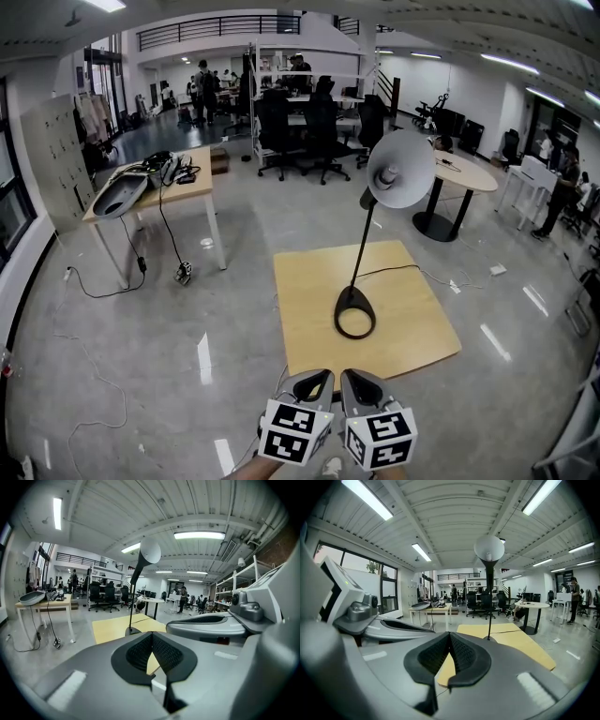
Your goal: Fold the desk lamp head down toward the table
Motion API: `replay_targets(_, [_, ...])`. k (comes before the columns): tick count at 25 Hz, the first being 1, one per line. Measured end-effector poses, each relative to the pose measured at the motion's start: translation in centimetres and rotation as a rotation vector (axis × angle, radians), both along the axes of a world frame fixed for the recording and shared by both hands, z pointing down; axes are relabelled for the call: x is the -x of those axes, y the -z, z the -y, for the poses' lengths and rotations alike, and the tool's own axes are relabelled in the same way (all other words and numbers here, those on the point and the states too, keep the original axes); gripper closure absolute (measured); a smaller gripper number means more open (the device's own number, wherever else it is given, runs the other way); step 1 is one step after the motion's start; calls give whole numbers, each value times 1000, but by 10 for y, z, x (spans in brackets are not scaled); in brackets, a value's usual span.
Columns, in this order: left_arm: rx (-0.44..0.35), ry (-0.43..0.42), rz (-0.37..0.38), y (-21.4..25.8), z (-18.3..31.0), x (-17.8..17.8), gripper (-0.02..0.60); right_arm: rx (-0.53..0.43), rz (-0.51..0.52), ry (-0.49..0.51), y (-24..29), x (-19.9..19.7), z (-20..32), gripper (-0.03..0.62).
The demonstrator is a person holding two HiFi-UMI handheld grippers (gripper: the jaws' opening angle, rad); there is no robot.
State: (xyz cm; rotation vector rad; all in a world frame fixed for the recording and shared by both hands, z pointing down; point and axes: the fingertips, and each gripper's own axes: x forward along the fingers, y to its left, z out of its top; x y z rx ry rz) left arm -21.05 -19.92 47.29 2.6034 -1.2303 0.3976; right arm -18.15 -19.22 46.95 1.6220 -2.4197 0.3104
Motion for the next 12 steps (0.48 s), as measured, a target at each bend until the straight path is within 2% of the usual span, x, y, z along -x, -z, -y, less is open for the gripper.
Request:
replay_targets(9, [0, 18, 8, -13, 207, -156, 563, 8, 4, 26, -16, -154, 207, 589])
replay_targets(12, [-1, 25, 12, -2, 249, -220, 563, 6, -3, 40, -4, -217, 249, 591])
